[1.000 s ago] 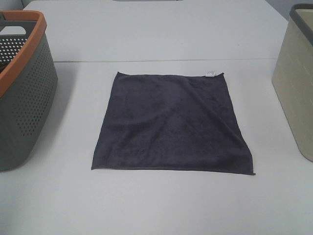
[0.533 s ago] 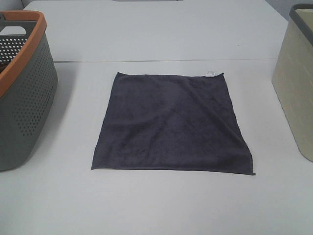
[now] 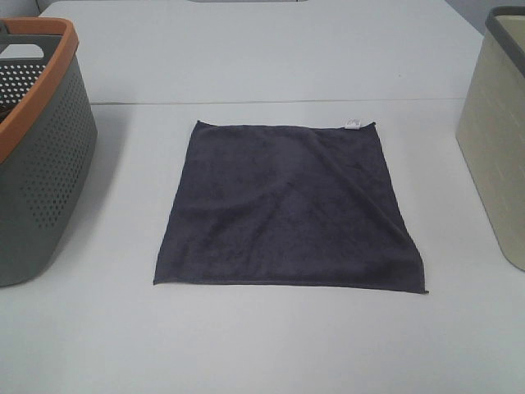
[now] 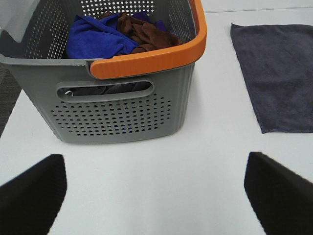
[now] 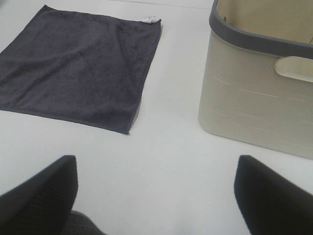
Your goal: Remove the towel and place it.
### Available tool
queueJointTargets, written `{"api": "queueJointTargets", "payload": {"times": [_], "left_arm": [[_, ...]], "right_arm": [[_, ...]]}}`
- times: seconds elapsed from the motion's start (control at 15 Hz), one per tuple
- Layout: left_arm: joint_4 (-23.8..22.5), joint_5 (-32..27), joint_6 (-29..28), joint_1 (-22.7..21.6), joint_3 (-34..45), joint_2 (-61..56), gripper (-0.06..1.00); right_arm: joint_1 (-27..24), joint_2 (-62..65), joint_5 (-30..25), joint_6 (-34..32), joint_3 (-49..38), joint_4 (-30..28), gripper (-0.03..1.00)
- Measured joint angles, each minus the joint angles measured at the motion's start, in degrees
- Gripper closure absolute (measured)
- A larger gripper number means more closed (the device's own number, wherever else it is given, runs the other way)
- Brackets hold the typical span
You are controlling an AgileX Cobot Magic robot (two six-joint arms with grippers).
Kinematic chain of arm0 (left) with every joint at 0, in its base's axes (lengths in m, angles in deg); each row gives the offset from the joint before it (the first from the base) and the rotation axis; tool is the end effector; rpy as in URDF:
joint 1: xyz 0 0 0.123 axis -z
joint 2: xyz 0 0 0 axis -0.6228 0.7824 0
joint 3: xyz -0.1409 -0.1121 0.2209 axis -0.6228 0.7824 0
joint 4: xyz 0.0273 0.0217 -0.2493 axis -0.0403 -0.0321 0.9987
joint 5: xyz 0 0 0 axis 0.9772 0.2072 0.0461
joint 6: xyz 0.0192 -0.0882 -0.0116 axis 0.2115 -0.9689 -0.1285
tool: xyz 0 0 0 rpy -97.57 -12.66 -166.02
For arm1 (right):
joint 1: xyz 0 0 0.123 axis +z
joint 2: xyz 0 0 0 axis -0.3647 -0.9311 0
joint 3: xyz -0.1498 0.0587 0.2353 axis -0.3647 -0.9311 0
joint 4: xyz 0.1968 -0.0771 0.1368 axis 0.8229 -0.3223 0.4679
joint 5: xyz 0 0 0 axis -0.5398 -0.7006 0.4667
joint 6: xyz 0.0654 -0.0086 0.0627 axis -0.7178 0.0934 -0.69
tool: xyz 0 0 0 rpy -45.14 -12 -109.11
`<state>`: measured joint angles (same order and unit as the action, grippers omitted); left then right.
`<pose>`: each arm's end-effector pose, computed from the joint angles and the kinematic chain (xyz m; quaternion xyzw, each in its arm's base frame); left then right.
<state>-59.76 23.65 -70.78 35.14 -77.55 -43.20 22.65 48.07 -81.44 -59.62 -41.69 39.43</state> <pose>-0.0045 -0.0053 0.2775 0.0041 0.8503 0.0005 0.5264 -0.0079 0.0104 0.2779 -0.0647 0.8521 0.0402 0.5178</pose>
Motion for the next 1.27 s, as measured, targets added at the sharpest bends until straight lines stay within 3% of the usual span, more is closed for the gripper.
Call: {"api": "queueJointTargets", "payload": {"times": [1.27], "left_arm": [[1.26,0.06,-0.74,0.00,0.00,0.00,0.02]], "right_arm": [[0.00,0.00,0.63,-0.06,-0.11,0.86,0.19]]}}
